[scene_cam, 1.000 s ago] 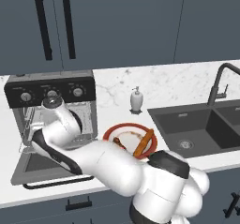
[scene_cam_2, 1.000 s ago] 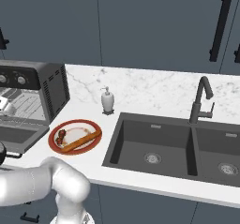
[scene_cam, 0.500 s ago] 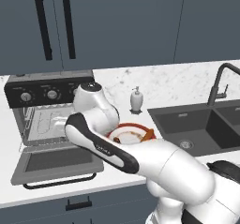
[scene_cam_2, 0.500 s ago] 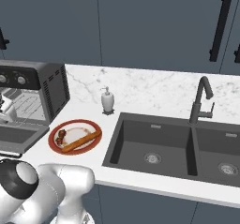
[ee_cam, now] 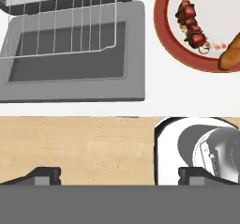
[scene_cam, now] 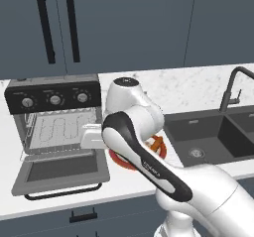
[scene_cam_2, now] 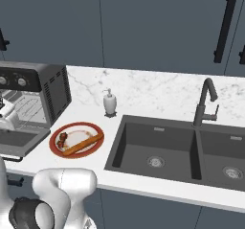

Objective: Pick up the kebab skewer and baguette bread, and place them inside the toaster oven. Close the toaster oven door and start by setting the timer.

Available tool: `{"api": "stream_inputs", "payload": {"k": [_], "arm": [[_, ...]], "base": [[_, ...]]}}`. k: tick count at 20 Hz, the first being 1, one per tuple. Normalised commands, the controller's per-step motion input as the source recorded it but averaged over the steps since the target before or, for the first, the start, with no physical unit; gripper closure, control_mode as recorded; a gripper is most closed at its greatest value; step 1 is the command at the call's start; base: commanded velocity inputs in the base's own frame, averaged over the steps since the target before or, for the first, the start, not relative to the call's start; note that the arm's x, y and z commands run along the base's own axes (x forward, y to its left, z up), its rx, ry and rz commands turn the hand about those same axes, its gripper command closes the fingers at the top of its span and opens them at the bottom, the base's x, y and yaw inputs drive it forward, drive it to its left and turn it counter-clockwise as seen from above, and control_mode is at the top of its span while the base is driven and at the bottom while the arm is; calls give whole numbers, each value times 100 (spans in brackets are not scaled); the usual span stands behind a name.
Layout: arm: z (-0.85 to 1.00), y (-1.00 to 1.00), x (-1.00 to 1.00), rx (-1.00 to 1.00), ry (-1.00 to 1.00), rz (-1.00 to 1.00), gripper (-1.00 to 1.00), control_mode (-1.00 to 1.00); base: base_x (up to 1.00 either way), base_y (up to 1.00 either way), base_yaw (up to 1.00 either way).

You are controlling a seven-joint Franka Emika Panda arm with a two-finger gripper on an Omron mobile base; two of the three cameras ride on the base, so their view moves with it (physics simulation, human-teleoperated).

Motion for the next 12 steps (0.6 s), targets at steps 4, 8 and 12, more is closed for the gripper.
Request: {"api": "stream_inputs", "payload": {"k": [4, 8, 12], "arm": [[0, -100, -1, -5, 2, -1, -100, -100], [-4, -100, 5, 0, 9, -1, -100, -100], [-35, -100, 11, 0, 14, 1, -100, -100]], "base": [[0, 0, 0], [0, 0, 0], [0, 0, 0]]}}
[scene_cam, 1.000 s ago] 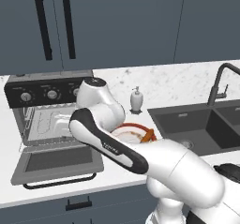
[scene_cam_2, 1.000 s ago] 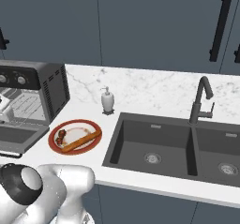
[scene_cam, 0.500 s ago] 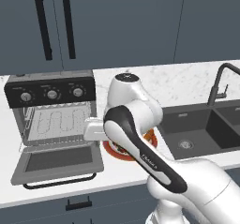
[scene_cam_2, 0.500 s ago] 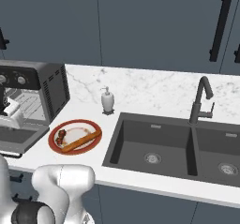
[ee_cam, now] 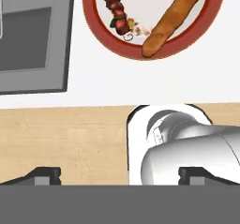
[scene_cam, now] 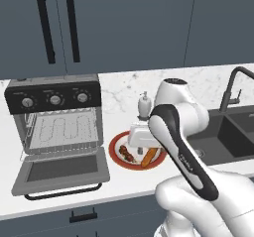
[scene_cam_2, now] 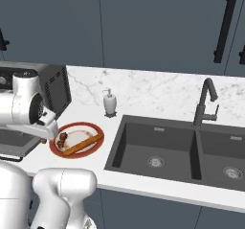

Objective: Pick up the kebab skewer and baguette bread, and place them inside the toaster oven. Close the toaster oven door and start by setting the timer.

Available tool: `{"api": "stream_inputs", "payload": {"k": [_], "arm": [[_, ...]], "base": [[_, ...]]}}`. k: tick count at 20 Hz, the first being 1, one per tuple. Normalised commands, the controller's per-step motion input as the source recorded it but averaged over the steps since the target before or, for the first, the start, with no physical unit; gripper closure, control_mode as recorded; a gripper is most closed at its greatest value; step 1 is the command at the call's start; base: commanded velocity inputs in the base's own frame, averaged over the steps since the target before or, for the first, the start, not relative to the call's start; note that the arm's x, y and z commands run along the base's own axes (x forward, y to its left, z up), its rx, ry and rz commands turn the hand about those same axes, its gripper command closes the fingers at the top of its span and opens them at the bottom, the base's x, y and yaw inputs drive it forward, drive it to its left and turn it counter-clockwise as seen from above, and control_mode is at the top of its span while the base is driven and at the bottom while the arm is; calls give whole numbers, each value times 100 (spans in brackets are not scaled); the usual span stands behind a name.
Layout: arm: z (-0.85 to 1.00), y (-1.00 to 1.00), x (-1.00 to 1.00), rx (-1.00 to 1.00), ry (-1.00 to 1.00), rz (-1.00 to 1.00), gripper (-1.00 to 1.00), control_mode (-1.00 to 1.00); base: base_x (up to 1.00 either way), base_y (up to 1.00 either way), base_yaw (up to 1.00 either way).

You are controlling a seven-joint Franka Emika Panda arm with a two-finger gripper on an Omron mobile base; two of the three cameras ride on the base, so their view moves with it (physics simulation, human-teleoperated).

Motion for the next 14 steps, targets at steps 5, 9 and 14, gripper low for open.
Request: {"api": "stream_inputs", "payload": {"k": [5, 9, 14], "arm": [[-52, -98, 18, 0, 11, -1, -100, -100], [-39, -94, 47, 0, 15, -6, -100, -100], [-6, -35, 89, 0, 11, -7, -100, -100]], "base": [[0, 0, 0], [0, 0, 0], [0, 0, 0]]}}
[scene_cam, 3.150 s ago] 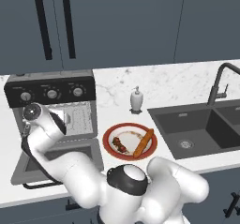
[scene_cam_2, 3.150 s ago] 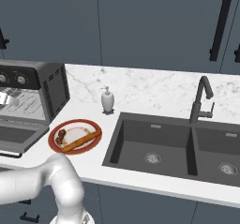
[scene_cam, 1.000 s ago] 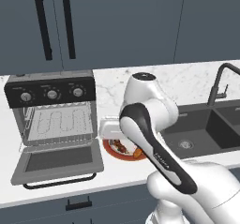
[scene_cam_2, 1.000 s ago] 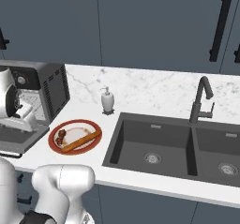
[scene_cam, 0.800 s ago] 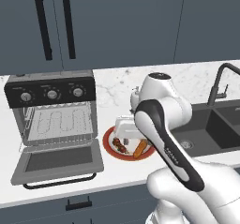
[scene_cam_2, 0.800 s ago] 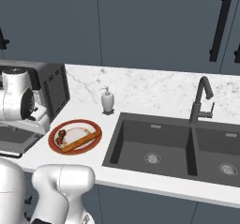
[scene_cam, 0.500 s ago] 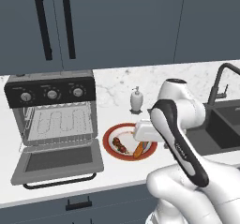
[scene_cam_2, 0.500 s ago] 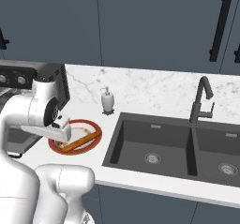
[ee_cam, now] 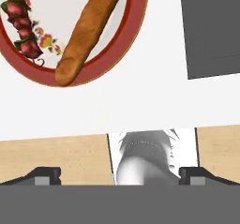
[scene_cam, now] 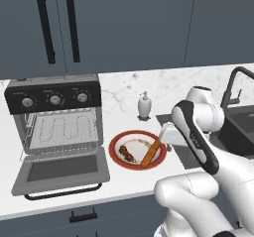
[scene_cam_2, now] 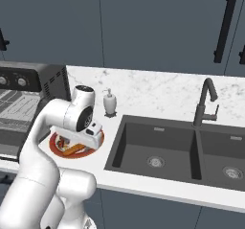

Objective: Pick up the kebab skewer and baguette bread, and place them inside the toaster oven. Close the toaster oven door and start by setting the timer.

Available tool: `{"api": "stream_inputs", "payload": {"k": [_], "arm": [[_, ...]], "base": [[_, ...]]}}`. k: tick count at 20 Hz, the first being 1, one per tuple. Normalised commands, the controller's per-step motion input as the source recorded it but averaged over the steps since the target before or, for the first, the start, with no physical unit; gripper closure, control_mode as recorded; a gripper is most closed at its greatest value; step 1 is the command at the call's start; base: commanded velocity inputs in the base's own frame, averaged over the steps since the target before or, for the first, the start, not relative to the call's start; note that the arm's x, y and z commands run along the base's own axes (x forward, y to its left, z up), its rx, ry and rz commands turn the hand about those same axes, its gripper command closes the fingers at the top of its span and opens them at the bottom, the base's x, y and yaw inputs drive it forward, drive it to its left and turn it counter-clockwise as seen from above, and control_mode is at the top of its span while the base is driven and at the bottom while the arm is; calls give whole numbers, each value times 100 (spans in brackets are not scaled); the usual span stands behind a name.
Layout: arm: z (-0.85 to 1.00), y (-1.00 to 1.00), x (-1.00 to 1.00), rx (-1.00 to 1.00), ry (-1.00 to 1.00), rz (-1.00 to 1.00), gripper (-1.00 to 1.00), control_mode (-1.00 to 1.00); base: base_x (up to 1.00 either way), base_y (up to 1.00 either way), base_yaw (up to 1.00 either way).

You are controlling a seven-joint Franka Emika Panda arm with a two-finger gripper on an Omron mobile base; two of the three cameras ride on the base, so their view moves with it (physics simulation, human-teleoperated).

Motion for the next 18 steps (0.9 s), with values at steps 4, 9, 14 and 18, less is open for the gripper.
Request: {"api": "stream_inputs", "payload": {"k": [4, 9, 14, 18], "arm": [[0, 8, 62, -2, 1, -7, -100, -100], [-27, 4, 49, -2, 7, -9, -100, -100], [-46, 2, 18, 0, 10, -12, -100, -100], [-19, 15, 19, 0, 5, -13, -100, -100]], "base": [[0, 0, 0], [0, 0, 0], [0, 0, 0], [0, 0, 0]]}}
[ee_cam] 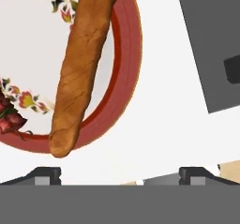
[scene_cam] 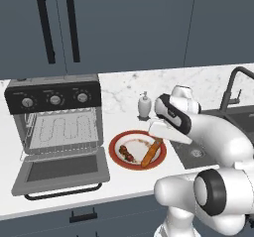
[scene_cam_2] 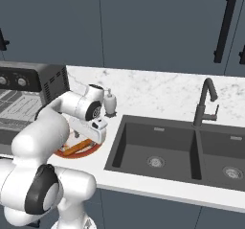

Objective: Pick up the kebab skewer and baguette bread, and place them inside the toaster oven. Close the toaster oven door and start by setting the timer.

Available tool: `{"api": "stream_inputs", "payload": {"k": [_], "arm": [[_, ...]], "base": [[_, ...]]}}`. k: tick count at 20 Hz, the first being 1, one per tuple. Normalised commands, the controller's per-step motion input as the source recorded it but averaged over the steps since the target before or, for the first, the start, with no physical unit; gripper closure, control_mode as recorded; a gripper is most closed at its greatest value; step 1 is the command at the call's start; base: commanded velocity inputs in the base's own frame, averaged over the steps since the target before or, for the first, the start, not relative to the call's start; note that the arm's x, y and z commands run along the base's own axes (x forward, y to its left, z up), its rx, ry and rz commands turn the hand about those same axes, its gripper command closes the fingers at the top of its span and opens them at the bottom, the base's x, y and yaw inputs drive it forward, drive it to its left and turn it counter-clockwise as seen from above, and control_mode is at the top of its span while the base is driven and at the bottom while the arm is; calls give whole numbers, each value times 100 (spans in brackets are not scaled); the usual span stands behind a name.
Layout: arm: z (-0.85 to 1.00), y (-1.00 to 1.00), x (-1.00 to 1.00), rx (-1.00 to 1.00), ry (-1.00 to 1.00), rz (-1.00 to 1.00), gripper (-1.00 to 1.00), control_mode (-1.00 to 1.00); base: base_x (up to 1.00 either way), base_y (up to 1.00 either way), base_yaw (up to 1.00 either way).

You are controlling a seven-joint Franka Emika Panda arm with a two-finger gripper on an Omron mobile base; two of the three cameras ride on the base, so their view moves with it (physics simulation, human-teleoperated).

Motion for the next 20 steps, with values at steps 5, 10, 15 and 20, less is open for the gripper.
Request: {"api": "stream_inputs", "payload": {"k": [5, 10, 15, 20], "arm": [[-19, 21, 7, -4, 0, -12, -100, -100], [-27, 7, 6, -7, 1, -13, -100, -100], [-24, 10, 30, -6, 0, -14, -100, -100], [-17, 13, 31, -3, 0, -13, -100, -100]], "base": [[0, 0, 0], [0, 0, 0], [0, 0, 0], [0, 0, 0]]}}
